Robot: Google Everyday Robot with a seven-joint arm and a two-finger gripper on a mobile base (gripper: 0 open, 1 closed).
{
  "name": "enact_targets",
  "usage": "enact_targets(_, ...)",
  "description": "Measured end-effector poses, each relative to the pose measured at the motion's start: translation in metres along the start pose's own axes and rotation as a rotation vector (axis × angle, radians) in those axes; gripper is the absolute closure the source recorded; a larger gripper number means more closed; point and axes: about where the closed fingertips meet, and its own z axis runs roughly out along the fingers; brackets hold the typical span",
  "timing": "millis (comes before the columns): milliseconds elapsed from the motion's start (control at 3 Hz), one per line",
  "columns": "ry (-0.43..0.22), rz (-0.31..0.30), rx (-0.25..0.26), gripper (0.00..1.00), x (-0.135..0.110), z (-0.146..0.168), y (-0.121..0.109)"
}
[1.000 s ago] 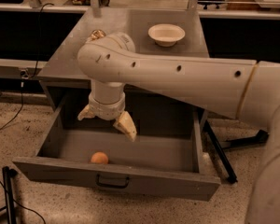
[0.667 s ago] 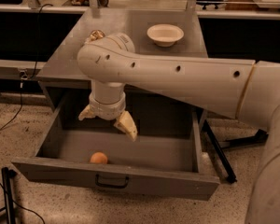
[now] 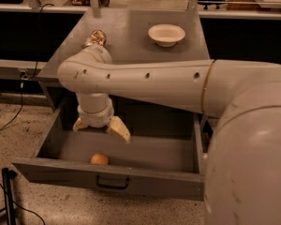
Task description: Pick orange from top drawer and place on counter
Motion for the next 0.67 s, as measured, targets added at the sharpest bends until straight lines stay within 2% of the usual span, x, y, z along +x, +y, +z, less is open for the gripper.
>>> enact_targets(333,0.021,-0.087,-0.046,0.0,-0.005,0.028,-0.016)
enact_targets(667,0.044,-0.14,-0.048,0.0,-0.009,0.049,-0.024)
